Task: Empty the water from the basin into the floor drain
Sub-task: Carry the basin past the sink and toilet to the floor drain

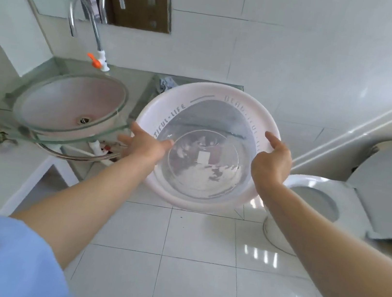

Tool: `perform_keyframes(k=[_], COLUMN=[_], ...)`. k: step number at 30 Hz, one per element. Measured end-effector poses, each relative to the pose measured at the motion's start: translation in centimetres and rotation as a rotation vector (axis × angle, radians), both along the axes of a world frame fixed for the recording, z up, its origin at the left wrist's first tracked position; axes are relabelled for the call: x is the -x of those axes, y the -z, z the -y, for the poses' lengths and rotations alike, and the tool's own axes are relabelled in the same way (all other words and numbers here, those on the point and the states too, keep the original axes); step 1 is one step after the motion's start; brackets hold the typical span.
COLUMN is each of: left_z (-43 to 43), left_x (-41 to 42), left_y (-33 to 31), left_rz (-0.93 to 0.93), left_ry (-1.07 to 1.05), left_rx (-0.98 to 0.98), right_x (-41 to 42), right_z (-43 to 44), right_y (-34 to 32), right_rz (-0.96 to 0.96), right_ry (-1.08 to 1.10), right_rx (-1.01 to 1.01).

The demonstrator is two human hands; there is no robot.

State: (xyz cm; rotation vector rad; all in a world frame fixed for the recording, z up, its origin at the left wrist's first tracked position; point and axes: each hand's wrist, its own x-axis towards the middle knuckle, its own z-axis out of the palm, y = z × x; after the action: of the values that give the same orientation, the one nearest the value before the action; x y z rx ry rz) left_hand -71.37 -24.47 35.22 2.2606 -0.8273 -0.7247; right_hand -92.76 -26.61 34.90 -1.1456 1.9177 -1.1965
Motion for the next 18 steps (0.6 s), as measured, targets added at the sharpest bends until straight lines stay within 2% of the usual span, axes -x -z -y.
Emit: perform_keyframes(k=[7, 18], left_z=[1.9, 6.6], left_x=[7.4, 12.8], left_y=[0.3, 3.0], left_rz=[-0.008, 0.031], left_ry=[0.121, 0.284], left_rx=[-0.015, -0.022], right_x=[7.2, 12.3], right_z=[-0.3, 0.9], right_y=[1.4, 5.1], right_rz=[0.02, 0.132], right_ry=[0.16, 0.351], right_rx=[-0.005, -0.017])
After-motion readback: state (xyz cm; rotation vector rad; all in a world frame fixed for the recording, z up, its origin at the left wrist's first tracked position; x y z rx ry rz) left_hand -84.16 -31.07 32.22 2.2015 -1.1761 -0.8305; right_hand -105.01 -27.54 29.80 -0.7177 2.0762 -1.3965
